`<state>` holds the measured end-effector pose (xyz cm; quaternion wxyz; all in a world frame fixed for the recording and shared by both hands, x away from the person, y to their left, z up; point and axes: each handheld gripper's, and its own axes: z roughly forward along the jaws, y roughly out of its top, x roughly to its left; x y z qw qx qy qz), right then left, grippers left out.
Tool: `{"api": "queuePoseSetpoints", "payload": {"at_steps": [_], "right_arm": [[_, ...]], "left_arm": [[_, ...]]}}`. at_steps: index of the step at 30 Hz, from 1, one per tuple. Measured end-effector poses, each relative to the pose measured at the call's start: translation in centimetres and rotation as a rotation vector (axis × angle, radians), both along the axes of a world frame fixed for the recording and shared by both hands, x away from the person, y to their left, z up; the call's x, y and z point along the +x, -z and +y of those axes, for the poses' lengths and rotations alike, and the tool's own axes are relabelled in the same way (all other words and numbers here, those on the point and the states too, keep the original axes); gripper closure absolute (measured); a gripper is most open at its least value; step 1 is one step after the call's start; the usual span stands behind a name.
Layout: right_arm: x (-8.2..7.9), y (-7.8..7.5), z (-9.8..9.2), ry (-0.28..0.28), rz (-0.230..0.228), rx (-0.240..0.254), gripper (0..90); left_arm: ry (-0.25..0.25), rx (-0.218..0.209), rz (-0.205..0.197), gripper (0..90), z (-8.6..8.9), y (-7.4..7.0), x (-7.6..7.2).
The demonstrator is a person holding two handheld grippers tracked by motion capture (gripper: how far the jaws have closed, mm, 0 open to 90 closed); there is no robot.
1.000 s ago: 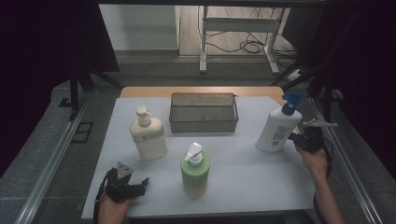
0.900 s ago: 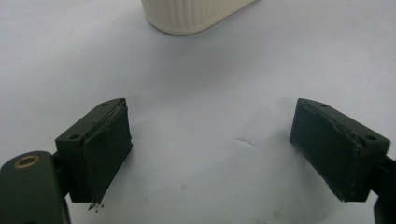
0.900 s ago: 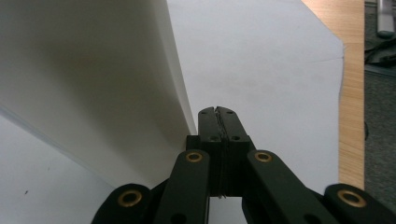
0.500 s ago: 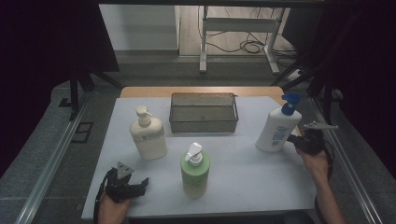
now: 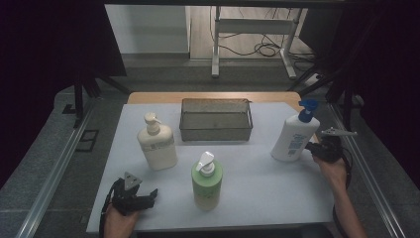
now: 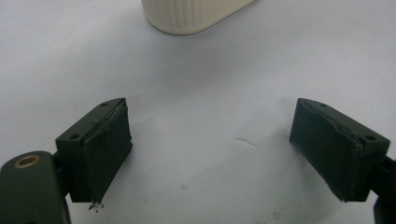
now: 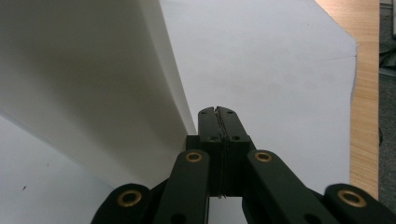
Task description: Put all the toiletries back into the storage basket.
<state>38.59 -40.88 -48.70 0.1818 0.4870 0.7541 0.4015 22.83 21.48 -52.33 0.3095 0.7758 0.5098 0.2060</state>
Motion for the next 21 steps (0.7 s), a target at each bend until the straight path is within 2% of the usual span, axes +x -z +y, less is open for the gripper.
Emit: {"api": "queuePoseSetpoints", "payload": {"at_steps": [11,21], "right_arm": [[-0.3,0.0,0.5,-0.058,0.001,0.002,89.5],[-1.4,0.0,0.8,-0.058,0.001,0.003,89.4]], "left_arm": [[0.001,-0.004,0.005,12.5,0.1,0.0,0.0],[-0.001,-0.008,0.007,12.6,0.1,0.0,0.1]]}}
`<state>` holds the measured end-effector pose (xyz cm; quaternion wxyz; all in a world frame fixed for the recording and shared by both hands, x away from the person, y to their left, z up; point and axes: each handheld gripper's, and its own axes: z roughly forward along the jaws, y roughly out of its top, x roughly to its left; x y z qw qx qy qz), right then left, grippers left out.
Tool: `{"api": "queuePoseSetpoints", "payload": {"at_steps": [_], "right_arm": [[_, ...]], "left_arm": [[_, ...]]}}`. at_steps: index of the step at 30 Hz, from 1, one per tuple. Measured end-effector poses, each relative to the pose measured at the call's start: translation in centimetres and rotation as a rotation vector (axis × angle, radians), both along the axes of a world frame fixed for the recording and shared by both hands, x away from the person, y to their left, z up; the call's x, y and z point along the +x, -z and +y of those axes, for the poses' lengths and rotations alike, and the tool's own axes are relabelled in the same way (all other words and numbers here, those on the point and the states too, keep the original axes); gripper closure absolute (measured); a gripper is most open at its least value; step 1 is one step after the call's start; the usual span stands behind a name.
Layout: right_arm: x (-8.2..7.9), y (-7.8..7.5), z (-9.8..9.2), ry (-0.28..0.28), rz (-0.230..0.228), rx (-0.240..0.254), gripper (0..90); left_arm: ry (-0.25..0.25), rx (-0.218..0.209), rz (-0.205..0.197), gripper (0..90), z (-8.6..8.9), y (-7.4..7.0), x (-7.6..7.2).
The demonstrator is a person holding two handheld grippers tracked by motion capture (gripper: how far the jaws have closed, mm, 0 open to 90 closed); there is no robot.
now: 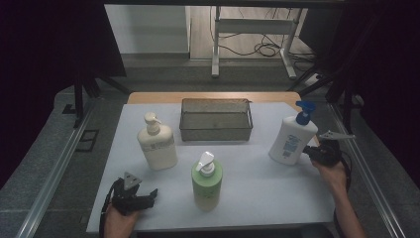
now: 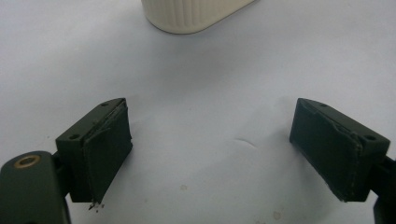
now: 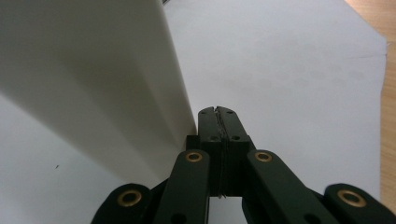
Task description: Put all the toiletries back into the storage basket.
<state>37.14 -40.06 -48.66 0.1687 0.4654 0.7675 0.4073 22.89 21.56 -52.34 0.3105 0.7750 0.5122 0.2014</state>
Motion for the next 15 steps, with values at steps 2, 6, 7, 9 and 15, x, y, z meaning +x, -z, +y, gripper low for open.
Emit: {"api": "queuePoseSetpoints", "payload": {"at_steps": [2,6,7,9,15], "right_arm": [[-0.2,0.1,0.0,-0.001,0.001,-0.002,89.4],[-0.6,0.2,0.1,-0.004,0.004,0.000,89.4],[-0.7,0.2,0.2,-0.009,0.003,-0.004,89.4],[-0.9,0.2,0.3,-0.012,0.007,-0.004,89.4],[-1.6,0.4,0.5,-0.022,0.011,0.002,88.6]], "left_arm": [[0.000,-0.001,0.001,12.5,0.0,0.0,0.0],[0.000,-0.002,0.001,12.6,0.0,0.0,0.0],[0.000,-0.002,0.001,12.6,0.0,0.0,0.0],[0.000,-0.001,0.001,12.5,0.0,0.0,0.0],[0.000,-0.001,0.001,12.6,0.0,0.0,0.0]]}}
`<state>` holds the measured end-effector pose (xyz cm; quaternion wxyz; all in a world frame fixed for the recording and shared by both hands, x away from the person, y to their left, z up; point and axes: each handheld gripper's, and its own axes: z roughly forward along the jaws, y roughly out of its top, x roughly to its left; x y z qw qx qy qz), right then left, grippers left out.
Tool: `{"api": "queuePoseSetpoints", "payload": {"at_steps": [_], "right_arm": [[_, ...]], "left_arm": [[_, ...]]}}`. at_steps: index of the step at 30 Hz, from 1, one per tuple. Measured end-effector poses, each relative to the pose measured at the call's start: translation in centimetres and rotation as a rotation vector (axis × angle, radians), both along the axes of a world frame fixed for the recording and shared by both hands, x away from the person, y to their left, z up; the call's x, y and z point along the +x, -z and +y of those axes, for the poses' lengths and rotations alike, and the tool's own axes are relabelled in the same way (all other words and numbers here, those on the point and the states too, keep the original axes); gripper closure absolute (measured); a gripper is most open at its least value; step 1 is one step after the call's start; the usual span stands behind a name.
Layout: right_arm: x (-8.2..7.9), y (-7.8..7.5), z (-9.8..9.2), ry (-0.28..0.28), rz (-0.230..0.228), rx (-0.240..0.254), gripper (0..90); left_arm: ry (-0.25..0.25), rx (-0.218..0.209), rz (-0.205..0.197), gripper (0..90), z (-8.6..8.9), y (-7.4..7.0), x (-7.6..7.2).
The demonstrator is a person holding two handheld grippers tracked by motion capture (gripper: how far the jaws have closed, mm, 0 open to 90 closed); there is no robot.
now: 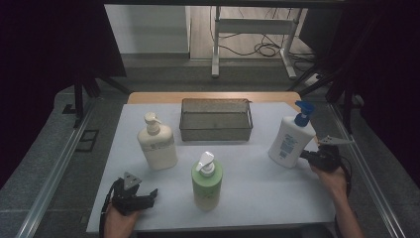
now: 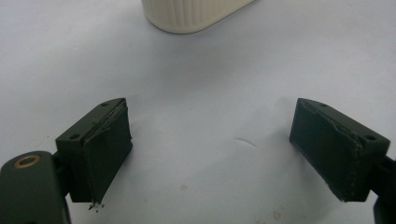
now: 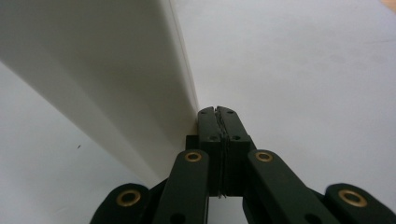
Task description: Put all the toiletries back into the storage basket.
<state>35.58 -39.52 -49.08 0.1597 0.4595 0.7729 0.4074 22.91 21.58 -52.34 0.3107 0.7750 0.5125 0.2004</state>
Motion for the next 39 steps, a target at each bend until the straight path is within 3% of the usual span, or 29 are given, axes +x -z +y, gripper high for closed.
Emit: {"api": "queuePoseSetpoints", "payload": {"at_steps": [15,23,30,39], "right_arm": [[-1.4,0.5,0.6,-0.005,0.017,-0.004,85.5],[-2.6,-0.4,-0.1,0.017,-0.005,-0.008,83.1],[-4.0,-0.9,-0.7,0.039,-0.014,-0.014,73.3],[-5.4,-2.0,-0.4,0.022,-0.021,-0.046,60.4]], "left_arm": [[0.003,0.006,0.002,12.6,0.0,0.0,0.0],[0.002,0.004,0.002,12.7,0.0,0.0,0.0],[-0.001,-0.004,0.006,12.6,0.1,0.0,0.0],[-0.001,-0.004,0.006,12.6,0.1,0.0,0.0]]}}
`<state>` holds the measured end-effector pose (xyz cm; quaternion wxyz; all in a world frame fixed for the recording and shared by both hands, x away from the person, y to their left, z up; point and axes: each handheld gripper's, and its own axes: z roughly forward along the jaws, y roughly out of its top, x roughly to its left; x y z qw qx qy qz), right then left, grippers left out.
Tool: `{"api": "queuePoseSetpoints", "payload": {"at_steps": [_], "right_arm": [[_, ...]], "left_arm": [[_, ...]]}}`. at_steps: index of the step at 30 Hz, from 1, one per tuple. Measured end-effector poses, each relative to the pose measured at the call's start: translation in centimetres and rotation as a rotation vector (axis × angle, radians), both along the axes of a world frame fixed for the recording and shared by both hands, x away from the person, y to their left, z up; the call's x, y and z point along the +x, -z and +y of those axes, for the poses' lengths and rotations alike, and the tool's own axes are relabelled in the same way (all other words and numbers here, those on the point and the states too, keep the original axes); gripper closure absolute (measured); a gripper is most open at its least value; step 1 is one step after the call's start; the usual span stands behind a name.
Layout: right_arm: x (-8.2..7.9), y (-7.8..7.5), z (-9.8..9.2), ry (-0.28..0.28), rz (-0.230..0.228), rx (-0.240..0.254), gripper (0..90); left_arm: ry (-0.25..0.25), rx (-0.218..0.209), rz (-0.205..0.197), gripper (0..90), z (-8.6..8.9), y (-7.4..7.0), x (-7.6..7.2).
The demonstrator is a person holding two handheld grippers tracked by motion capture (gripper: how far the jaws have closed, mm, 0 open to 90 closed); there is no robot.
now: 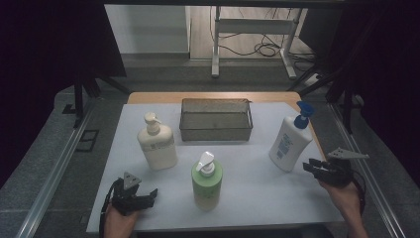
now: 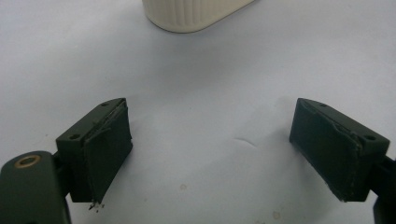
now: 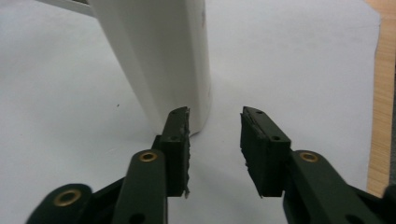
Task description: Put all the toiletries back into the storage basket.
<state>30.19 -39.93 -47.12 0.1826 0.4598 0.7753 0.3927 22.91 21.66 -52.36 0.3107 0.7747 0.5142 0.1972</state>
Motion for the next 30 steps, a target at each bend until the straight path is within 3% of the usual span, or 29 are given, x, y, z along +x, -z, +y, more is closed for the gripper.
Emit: {"api": "queuePoseSetpoints", "payload": {"at_steps": [13,30], "right_arm": [[-0.9,-2.2,1.4,-0.022,-0.032,-0.025,45.9],[0.2,-5.2,3.4,-0.038,-0.056,-0.014,27.3]], "left_arm": [[-0.004,-0.005,-0.003,12.7,0.0,0.0,0.0],[-0.004,-0.005,-0.002,12.7,0.0,0.0,0.0]]}}
